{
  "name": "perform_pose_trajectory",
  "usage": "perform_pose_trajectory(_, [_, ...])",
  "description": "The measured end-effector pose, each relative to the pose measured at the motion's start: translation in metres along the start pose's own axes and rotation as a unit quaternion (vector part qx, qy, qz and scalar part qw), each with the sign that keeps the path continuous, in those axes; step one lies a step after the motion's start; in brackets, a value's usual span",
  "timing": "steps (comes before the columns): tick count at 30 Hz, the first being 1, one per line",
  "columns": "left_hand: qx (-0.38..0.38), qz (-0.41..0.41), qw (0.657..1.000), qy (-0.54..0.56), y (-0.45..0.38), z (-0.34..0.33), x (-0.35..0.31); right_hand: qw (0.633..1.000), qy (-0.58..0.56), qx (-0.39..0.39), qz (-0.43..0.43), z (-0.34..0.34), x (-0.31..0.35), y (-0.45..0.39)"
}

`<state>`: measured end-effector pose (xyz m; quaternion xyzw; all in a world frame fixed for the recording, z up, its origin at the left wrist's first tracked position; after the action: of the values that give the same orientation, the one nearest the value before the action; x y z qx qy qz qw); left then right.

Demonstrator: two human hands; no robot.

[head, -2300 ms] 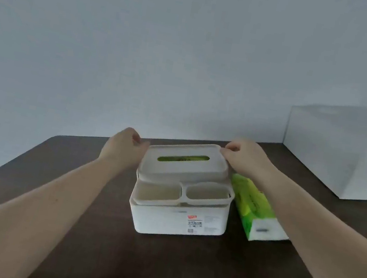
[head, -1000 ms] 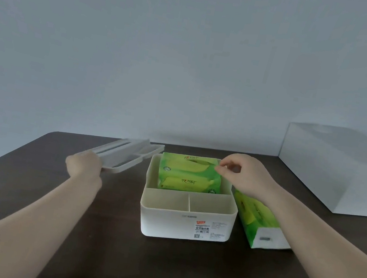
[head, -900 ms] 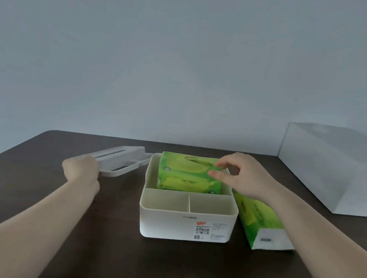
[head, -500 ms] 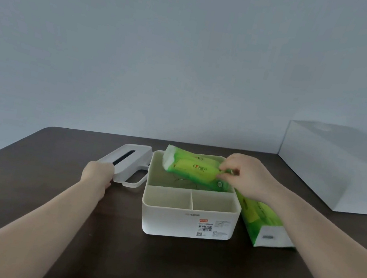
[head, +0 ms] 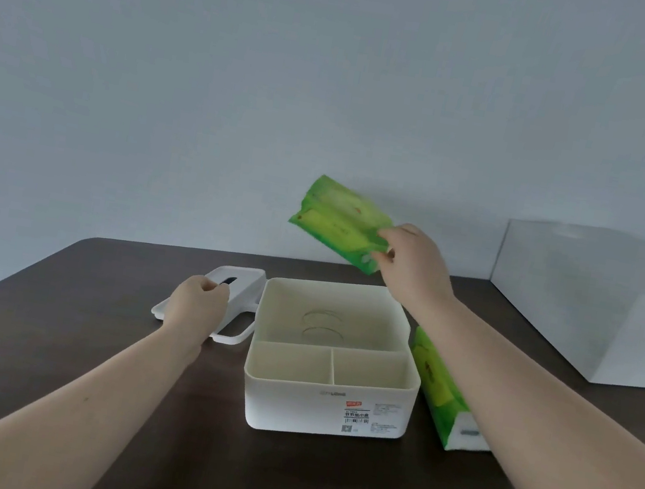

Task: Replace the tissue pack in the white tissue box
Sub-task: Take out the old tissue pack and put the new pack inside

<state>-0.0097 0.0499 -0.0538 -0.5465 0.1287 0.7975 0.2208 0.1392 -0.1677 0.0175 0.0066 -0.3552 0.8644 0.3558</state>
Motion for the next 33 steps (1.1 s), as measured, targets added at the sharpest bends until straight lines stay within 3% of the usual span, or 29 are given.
perform_pose_trajectory(8, [0.023, -0.021, 0.999, 0.015, 0.008, -0.001, -0.012, 0.991, 0.015, 0.068, -0.111, 0.002, -0.012, 0.018])
perform_pose_trajectory(10, [0.029, -0.019, 0.999, 0.024, 0.013, -0.003, -0.013, 0.971, 0.072, 0.130, -0.187, 0.008, -0.028, 0.030])
perform_pose_trajectory(13, [0.042, -0.019, 0.998, 0.033, 0.021, -0.006, -0.017, 0.906, 0.125, 0.276, -0.297, 0.012, -0.054, 0.053])
perform_pose_trajectory(17, [0.055, -0.019, 0.997, 0.050, 0.032, -0.008, -0.022, 0.870, 0.129, 0.384, -0.280, 0.018, -0.065, 0.074])
perform_pose_trajectory(20, [0.070, -0.029, 0.996, 0.045, 0.039, -0.007, -0.022, 0.884, 0.109, 0.360, -0.276, 0.019, -0.059, 0.077])
perform_pose_trajectory(23, [0.078, -0.039, 0.996, 0.033, 0.046, -0.003, -0.027, 0.915, 0.112, 0.255, -0.293, 0.028, -0.052, 0.071])
perform_pose_trajectory(27, [0.080, -0.040, 0.994, 0.057, 0.051, 0.002, -0.033, 0.973, 0.069, 0.113, -0.190, 0.060, -0.031, 0.045])
perform_pose_trajectory(30, [0.068, -0.033, 0.995, 0.065, 0.049, 0.005, -0.029, 0.989, 0.027, 0.147, -0.004, 0.067, -0.003, 0.032])
perform_pose_trajectory(33, [0.054, -0.039, 0.996, 0.054, 0.043, 0.008, -0.025, 0.966, 0.055, 0.217, 0.129, 0.059, 0.032, 0.027])
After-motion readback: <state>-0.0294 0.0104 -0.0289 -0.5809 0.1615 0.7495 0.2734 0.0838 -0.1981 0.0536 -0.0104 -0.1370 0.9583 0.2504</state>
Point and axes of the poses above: each hand's wrist, its own y-axis away from the middle knuckle, its own z-axis out of the back of the hand, x = y × z, the point moved 1 cm from there along -y, towards the middle knuckle, and after that the axes turned 3 degrees about y, right-handed, at the moved point
